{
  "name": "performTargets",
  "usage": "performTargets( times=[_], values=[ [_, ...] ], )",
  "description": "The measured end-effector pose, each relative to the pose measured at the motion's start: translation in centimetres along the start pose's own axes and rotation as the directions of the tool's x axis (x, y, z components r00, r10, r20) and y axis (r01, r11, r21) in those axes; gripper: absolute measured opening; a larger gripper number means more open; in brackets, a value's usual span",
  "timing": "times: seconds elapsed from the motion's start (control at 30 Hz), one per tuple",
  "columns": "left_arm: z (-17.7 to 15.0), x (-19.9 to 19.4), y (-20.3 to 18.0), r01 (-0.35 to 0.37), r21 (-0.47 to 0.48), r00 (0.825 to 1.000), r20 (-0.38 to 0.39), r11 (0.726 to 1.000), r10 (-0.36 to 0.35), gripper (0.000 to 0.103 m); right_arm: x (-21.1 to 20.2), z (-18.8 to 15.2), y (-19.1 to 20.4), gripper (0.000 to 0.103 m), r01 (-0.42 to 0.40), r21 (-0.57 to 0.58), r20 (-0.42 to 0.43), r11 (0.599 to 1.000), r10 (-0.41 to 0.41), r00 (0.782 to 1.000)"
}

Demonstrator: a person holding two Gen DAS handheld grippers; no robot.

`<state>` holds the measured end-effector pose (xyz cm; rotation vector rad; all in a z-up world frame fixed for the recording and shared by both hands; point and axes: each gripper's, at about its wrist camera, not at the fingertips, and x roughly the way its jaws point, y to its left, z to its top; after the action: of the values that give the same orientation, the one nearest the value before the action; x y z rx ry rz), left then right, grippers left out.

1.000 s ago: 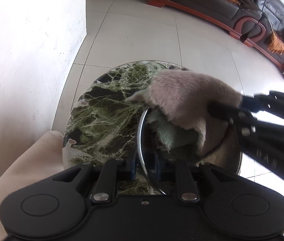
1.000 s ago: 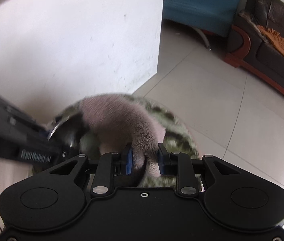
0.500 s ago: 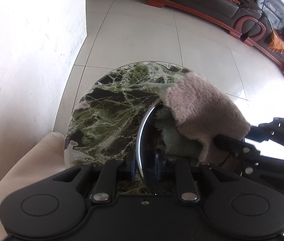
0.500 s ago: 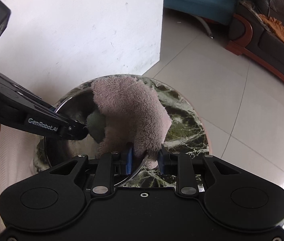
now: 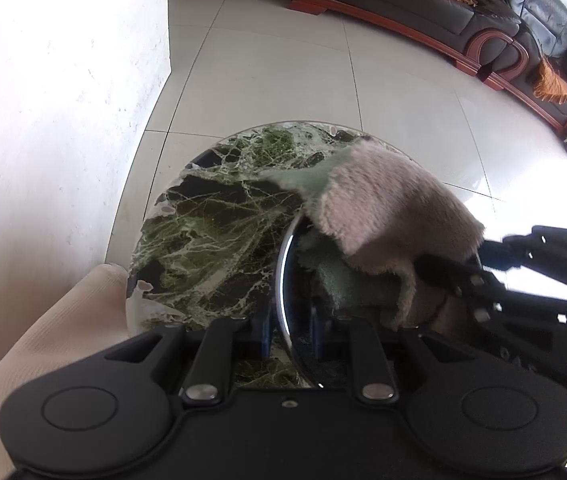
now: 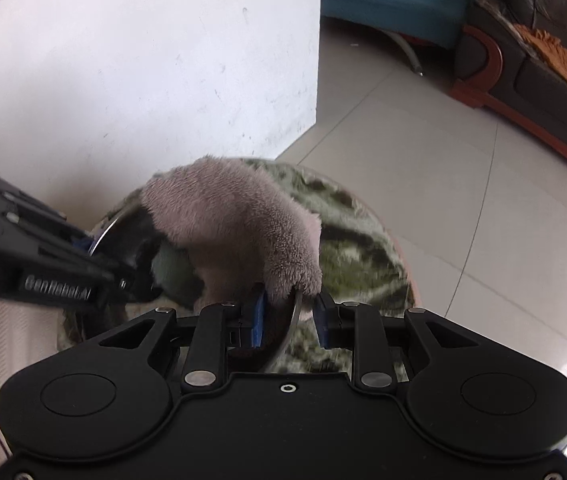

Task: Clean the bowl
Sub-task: 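Rub the towel around the bowl's inner wall with the right gripper, then hold the bowl rim with the left gripper while the right gripper wipes near the rim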

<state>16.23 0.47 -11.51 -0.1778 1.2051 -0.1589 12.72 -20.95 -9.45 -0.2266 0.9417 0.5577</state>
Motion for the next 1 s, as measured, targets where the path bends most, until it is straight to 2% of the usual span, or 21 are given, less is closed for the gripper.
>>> performTargets(
  times=[0.2, 0.37, 0.43, 0.53, 0.73, 0.9, 1.0],
  values=[
    [-0.5, -0.2, -0.1, 0.006, -0.006, 1.0, -0.008, 1.0, -0.006, 0.017, -1.1, -0.3, -0.2, 0.024, 0.003, 0.065, 0.015, 0.998, -0.004, 1.0],
    [-1.7, -0.7, -0.5, 0.031, 0.006, 0.999, -0.039, 1.0, -0.031, 0.023, 0.2, 1.0, -0.2, 0.024, -0.007, 0.038, 0.04, 0.999, 0.005, 0.999],
    [-1.5, -1.1, -0.3, 0.024, 0.001, 0.999, -0.026, 1.0, -0.024, 0.023, 0.8, 1.7, 0.0, 0.024, -0.023, 0.009, 0.048, 1.0, 0.022, 0.999],
    [-0.6, -1.9, 0.5, 0.014, -0.01, 1.0, 0.006, 1.0, -0.014, 0.02, 1.1, 2.1, 0.7, 0.024, -0.01, -0.058, 0.053, 0.998, 0.013, 0.999],
    [1.3, -2.3, 1.0, -0.008, 0.016, 0.999, 0.044, 1.0, 0.007, 0.018, 1.0, 1.7, 0.8, 0.024, -0.027, -0.103, 0.057, 0.994, 0.033, 0.998],
    [0.3, -1.9, 1.0, -0.011, 0.026, 1.0, 0.021, 1.0, 0.01, 0.01, 1.2, 2.0, 0.8, 0.024, -0.028, -0.099, 0.059, 0.995, 0.034, 0.998],
    [-0.5, -2.0, 0.9, -0.014, 0.025, 1.0, 0.022, 1.0, 0.014, 0.01, 1.2, 2.3, 1.0, 0.026, -0.029, -0.111, 0.066, 0.993, 0.037, 0.997]
  ],
)
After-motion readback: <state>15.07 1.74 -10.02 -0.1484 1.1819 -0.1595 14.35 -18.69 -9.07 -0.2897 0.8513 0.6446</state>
